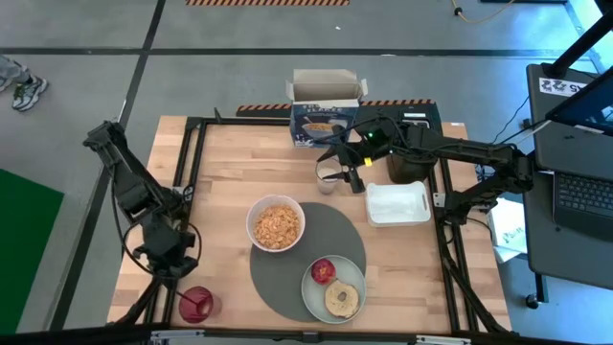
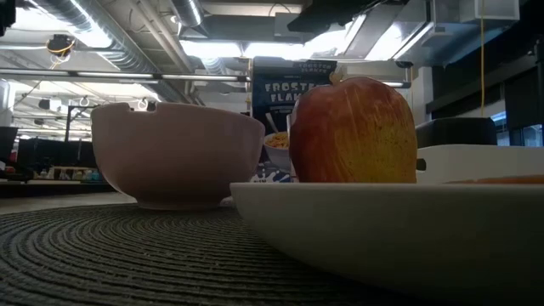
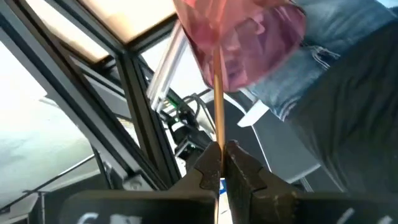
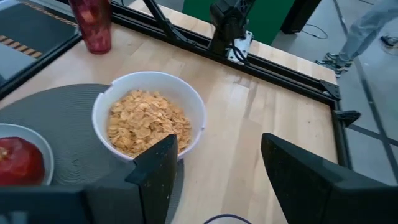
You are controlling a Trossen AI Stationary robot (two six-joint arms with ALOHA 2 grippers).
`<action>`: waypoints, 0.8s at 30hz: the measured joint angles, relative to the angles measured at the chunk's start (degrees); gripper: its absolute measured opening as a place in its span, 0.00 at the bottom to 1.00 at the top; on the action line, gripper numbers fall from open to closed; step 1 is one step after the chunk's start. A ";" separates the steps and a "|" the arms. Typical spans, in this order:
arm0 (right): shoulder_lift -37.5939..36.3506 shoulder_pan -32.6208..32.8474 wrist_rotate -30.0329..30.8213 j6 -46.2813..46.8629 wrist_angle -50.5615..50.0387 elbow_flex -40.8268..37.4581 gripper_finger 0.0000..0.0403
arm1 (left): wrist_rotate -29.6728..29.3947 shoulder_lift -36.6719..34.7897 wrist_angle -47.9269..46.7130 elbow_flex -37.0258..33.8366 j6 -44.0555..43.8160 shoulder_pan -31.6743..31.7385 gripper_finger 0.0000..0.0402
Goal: Arrange a breakfast setting
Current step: Put the gold spoon on the gray mat to the right of the white bowl
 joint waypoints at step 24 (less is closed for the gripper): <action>0.02 0.02 -2.44 0.77 1.79 0.00 0.58 | -11.98 -7.78 -4.05 10.44 4.00 5.55 0.00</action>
